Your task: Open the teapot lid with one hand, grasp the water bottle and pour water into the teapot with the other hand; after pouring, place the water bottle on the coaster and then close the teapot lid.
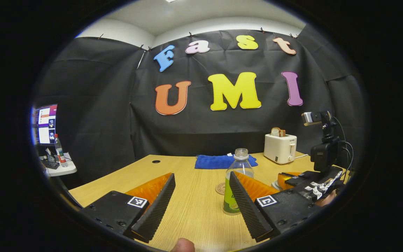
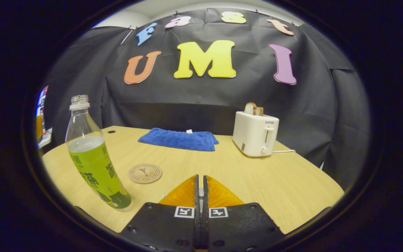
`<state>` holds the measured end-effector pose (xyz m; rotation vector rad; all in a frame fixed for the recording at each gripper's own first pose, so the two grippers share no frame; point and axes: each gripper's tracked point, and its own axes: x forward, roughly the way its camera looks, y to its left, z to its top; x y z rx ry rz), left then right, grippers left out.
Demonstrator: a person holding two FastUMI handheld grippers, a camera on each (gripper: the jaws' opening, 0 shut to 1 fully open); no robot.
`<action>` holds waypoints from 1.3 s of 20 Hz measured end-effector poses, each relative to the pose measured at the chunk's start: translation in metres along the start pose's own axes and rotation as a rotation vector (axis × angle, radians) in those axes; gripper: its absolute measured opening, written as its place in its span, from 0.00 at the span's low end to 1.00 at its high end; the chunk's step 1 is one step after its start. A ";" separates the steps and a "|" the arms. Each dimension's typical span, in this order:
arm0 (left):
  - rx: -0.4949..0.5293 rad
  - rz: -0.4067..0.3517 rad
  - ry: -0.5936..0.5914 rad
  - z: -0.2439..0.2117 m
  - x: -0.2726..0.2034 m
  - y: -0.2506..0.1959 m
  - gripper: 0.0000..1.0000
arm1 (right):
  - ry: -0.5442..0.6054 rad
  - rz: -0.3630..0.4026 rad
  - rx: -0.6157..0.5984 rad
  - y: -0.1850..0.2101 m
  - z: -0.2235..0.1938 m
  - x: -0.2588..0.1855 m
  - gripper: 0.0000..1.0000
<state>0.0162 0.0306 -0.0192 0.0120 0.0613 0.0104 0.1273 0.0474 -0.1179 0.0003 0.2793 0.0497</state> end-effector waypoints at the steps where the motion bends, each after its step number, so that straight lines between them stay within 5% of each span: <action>1: 0.000 -0.005 0.004 -0.001 0.001 -0.002 0.97 | -0.005 0.011 0.008 0.002 0.002 0.000 0.00; 12: -0.040 -0.084 0.093 -0.043 0.003 -0.043 0.97 | -0.111 0.062 0.047 -0.032 0.050 -0.048 0.00; 26: -0.069 -0.103 0.252 -0.110 0.056 -0.074 0.98 | -0.118 0.041 0.046 -0.078 0.040 -0.089 0.00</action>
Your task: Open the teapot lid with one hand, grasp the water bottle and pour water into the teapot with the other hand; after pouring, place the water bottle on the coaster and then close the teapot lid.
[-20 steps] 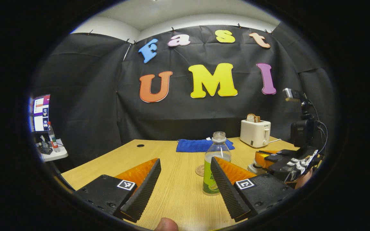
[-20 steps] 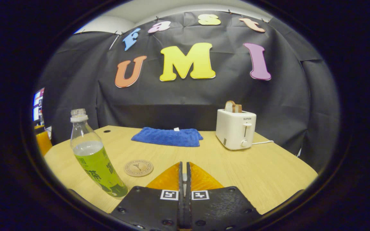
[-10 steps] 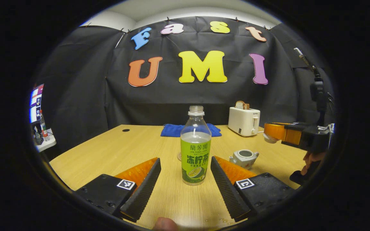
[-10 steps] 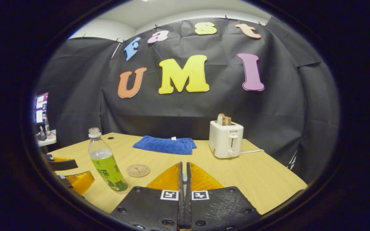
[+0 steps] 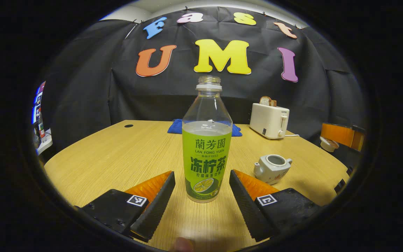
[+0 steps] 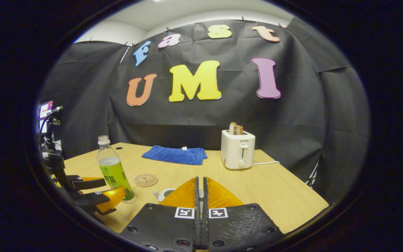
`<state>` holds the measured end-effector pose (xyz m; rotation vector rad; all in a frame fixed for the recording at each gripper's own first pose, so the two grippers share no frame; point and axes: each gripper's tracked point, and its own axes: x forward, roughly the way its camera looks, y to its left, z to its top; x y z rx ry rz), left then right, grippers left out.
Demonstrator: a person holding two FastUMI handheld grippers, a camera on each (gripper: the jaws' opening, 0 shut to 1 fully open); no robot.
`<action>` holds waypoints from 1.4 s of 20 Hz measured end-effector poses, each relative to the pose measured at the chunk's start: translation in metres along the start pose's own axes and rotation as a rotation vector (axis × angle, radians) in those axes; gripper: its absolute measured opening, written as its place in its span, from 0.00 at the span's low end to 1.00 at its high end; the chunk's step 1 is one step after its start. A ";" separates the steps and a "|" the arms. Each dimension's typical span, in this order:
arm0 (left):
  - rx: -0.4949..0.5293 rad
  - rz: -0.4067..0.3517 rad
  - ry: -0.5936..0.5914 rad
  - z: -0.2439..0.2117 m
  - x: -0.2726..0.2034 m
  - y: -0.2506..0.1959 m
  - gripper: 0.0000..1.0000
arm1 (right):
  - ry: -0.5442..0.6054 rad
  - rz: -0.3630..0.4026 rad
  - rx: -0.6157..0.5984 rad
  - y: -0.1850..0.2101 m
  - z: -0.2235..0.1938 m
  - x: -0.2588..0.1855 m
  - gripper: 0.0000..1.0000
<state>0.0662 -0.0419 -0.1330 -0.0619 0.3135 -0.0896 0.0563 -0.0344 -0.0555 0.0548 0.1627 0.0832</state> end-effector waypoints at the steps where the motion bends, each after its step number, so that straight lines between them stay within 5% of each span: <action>1: 0.003 0.004 -0.003 0.001 0.005 0.001 0.98 | -0.003 -0.004 0.001 -0.003 0.001 0.000 0.00; 10: 0.032 0.001 0.026 0.002 0.023 0.002 0.98 | -0.009 -0.009 0.017 -0.014 0.002 -0.001 0.00; 13: 0.074 0.009 0.032 0.005 0.026 0.004 0.80 | 0.002 0.006 0.021 -0.012 -0.005 0.001 0.00; 18: 0.236 0.059 0.036 0.021 0.018 0.020 0.77 | 0.007 0.018 0.044 -0.014 -0.009 0.002 0.00; 28: 0.761 0.138 0.081 0.051 0.011 0.043 0.75 | 0.013 0.014 0.061 -0.032 -0.016 -0.001 0.00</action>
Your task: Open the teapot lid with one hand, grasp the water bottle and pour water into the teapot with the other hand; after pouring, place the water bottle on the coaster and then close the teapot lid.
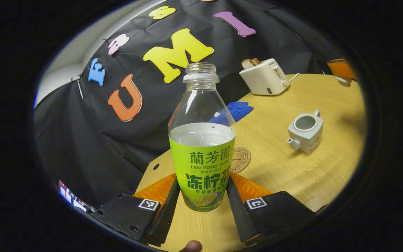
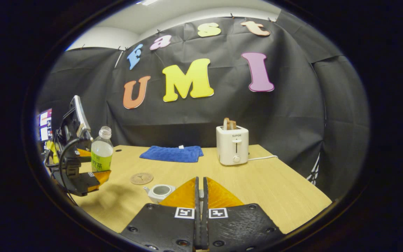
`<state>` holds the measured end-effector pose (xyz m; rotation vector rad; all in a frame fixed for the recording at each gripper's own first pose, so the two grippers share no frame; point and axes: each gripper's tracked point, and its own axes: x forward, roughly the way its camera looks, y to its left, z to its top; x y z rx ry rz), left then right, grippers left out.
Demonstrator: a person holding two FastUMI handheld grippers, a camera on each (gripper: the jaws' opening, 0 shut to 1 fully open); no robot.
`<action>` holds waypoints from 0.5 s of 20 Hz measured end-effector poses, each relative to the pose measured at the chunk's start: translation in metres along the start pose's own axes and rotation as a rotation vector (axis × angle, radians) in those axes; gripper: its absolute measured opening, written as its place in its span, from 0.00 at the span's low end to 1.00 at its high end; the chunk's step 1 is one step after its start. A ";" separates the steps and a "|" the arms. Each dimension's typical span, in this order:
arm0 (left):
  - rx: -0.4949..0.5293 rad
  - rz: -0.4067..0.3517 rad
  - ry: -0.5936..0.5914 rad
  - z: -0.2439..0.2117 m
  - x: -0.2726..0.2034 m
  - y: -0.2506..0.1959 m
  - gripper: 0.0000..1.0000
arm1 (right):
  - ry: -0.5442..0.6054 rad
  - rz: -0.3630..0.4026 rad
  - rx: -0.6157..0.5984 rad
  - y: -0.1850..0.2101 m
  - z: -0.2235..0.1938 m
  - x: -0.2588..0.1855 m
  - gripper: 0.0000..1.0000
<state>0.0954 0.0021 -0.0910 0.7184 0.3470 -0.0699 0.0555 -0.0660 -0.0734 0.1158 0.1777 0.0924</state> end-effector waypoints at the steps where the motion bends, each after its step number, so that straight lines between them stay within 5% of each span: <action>1: 0.052 0.004 0.002 -0.001 0.001 0.002 0.75 | 0.003 -0.003 -0.001 -0.002 -0.001 0.000 0.00; 10: 0.455 0.024 0.040 0.003 0.005 -0.009 0.75 | 0.010 -0.026 -0.004 -0.027 -0.010 -0.004 0.00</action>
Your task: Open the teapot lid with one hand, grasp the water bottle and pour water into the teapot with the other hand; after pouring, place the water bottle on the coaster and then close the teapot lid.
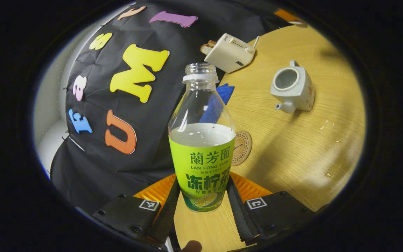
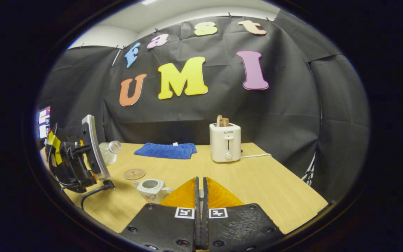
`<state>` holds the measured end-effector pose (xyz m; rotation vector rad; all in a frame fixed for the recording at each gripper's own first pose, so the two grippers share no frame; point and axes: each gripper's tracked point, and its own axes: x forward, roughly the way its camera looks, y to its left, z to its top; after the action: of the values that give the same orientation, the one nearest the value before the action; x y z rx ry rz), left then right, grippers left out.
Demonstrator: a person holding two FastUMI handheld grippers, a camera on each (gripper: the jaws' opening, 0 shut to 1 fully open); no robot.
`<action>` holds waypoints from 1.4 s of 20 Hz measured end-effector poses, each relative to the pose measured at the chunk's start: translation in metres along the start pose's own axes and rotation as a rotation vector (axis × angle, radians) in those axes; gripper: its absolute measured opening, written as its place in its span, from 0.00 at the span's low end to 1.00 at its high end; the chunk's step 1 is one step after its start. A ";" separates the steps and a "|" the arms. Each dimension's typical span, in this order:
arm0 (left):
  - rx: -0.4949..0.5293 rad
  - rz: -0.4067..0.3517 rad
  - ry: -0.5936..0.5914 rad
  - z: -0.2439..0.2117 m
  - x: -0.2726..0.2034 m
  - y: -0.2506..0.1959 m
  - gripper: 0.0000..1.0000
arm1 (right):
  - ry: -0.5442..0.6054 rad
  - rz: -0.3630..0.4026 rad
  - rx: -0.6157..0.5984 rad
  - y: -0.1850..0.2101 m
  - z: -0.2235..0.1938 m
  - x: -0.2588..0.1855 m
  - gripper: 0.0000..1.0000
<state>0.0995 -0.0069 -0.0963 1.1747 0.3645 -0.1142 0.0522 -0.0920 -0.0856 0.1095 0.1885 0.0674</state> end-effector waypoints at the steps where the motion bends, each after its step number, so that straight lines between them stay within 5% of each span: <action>1: 0.036 0.002 0.004 0.000 0.000 -0.001 0.75 | 0.001 -0.002 0.002 -0.003 -0.002 -0.001 0.00; 11: 0.364 0.001 0.060 0.010 0.002 -0.007 0.75 | 0.010 0.001 0.021 -0.018 -0.012 0.000 0.00; 28: 0.627 0.065 0.063 0.039 0.006 0.009 0.74 | 0.017 -0.002 0.039 -0.028 -0.020 -0.002 0.00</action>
<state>0.1155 -0.0383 -0.0776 1.8112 0.3561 -0.1398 0.0477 -0.1182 -0.1075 0.1476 0.2064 0.0628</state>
